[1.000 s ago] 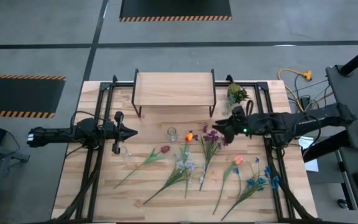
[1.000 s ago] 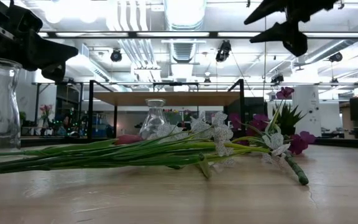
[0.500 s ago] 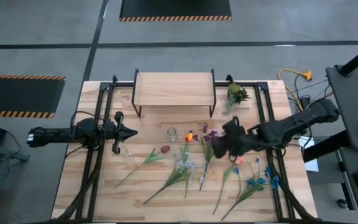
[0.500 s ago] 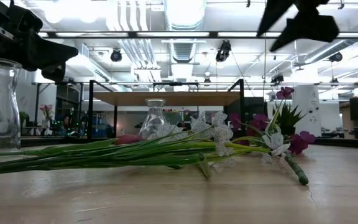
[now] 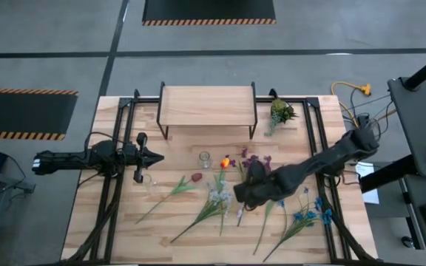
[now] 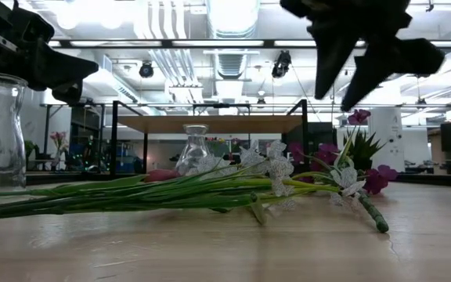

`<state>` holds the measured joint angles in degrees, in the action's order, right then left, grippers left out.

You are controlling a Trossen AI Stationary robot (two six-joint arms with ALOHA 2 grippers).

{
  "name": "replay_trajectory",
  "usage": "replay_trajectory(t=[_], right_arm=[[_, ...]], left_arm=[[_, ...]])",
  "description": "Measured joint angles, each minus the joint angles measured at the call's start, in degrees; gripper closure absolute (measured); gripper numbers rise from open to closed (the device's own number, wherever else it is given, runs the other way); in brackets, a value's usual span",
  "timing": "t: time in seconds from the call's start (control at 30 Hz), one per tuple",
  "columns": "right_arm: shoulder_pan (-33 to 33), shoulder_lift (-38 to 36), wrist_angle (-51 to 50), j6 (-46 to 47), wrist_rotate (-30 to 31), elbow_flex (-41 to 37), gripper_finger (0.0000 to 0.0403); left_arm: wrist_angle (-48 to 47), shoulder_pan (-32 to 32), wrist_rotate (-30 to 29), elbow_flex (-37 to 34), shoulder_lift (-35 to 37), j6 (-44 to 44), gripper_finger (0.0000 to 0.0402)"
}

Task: Pick and place flowers into a vace then onto a shelf
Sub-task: Put the purple flowers into the right transparent vase

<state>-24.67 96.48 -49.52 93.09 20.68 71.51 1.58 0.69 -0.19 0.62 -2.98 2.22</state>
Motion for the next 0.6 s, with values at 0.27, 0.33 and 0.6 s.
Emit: replay_trajectory(t=[0.27, 0.33, 0.6], right_arm=[[-2.19, 5.7, -4.9, 9.0, -0.7, 1.38, 0.0241], [-2.22, 6.47, -5.14, 10.36, 0.59, 1.14, 0.0241], [-2.18, 9.38, -4.85, 12.19, 5.25, 1.07, 0.0241]], left_arm=[[-0.17, -0.01, 0.0, 0.0, 0.02, 0.0, 0.0402], [-0.24, 0.0, 0.0, 0.0, 0.0, 0.0, 0.0402], [-0.26, -0.01, 0.0, 0.0, 0.0, -0.07, 0.0402]])
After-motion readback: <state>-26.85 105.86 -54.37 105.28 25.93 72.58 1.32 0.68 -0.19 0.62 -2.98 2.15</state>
